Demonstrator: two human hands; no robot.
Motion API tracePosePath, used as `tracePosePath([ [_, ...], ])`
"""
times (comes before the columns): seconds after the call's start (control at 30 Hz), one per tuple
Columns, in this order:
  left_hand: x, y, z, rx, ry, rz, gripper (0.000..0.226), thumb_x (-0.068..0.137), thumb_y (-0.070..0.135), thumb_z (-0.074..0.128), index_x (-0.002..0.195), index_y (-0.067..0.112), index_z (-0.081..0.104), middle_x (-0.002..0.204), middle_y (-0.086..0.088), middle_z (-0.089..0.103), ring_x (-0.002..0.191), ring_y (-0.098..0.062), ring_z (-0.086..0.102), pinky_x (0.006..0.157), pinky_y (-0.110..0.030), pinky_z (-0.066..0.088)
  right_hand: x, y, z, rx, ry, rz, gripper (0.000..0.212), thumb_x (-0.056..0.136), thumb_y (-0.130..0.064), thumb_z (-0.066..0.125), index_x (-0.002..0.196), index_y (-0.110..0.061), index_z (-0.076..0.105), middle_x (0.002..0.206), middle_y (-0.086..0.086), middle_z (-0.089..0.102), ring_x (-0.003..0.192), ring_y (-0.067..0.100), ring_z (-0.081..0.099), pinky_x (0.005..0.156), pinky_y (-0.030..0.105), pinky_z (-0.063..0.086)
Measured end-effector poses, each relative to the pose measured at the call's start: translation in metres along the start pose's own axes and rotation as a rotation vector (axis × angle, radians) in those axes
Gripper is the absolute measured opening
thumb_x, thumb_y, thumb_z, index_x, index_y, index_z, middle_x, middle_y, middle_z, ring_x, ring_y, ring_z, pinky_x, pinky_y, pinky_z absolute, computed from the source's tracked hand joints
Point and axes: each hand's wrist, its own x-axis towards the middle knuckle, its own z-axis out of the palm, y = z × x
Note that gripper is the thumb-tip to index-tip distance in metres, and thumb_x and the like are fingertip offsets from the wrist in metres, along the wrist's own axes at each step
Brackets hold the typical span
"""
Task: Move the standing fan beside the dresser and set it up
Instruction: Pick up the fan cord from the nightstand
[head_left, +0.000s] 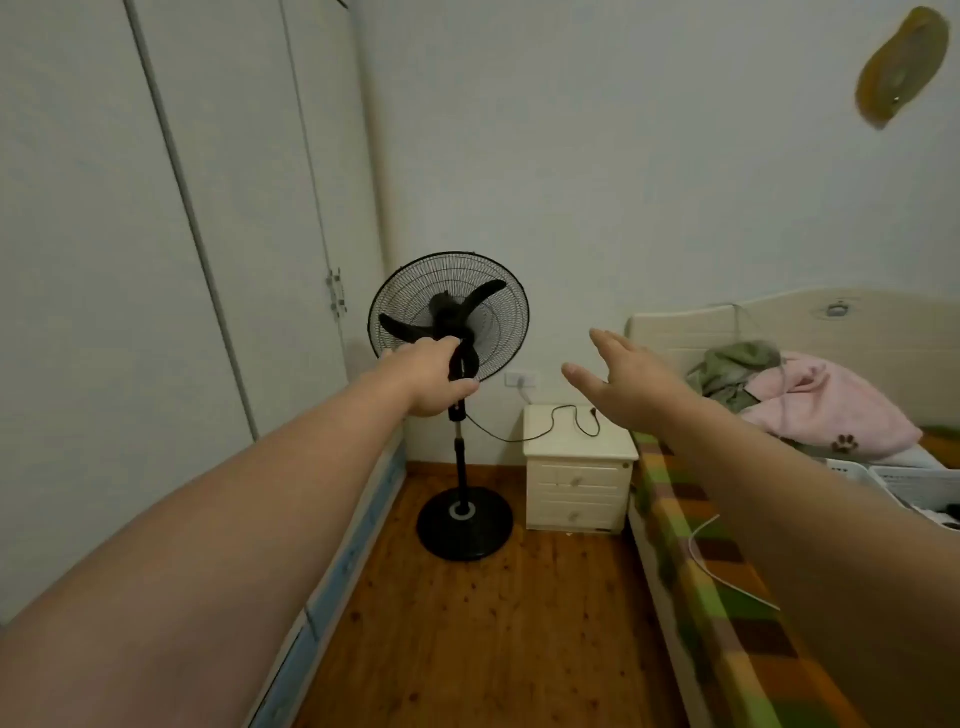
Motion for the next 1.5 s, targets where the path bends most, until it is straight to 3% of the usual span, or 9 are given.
tracePosePath([
  [0.33, 0.093, -0.011, 0.033, -0.032, -0.024, 0.065, 0.08, 0.094, 0.061, 0.05, 0.158, 0.021, 0.022, 0.158, -0.013, 0.036, 0.144, -0.036, 0.037, 0.117, -0.054, 0.031, 0.068, 0.028, 0.031, -0.036, -0.001, 0.081, 0.077, 0.099, -0.061, 0.036, 0.158, -0.016, 0.018, 0.165, 0.007, 0.021, 0.151, 0.024, 0.018, 0.121, 0.041, 0.018],
  [0.93, 0.325, -0.068, 0.086, -0.065, -0.083, 0.192, 0.078, 0.094, 0.06, 0.05, 0.156, 0.021, 0.024, 0.156, -0.013, 0.039, 0.142, -0.036, 0.039, 0.116, -0.054, 0.032, 0.271, 0.04, 0.105, -0.13, -0.01, 0.166, 0.076, 0.099, -0.06, 0.035, 0.158, -0.016, 0.016, 0.165, 0.007, 0.02, 0.151, 0.025, 0.018, 0.121, 0.042, 0.019],
  [1.27, 0.433, -0.051, 0.13, -0.053, -0.109, 0.173, 0.078, 0.095, 0.06, 0.05, 0.157, 0.022, 0.022, 0.158, -0.012, 0.036, 0.144, -0.035, 0.036, 0.118, -0.053, 0.029, 0.372, 0.107, 0.146, -0.106, -0.028, 0.159, 0.076, 0.099, -0.06, 0.035, 0.158, -0.016, 0.016, 0.165, 0.007, 0.02, 0.151, 0.025, 0.019, 0.122, 0.042, 0.019],
  [1.5, 0.531, 0.009, 0.167, -0.055, -0.14, 0.166, 0.078, 0.095, 0.058, 0.052, 0.157, 0.02, 0.024, 0.16, -0.011, 0.035, 0.145, -0.034, 0.035, 0.117, -0.051, 0.031, 0.458, 0.196, 0.161, -0.055, -0.033, 0.162, 0.076, 0.099, -0.06, 0.035, 0.158, -0.016, 0.018, 0.164, 0.008, 0.021, 0.151, 0.025, 0.02, 0.122, 0.043, 0.02],
])
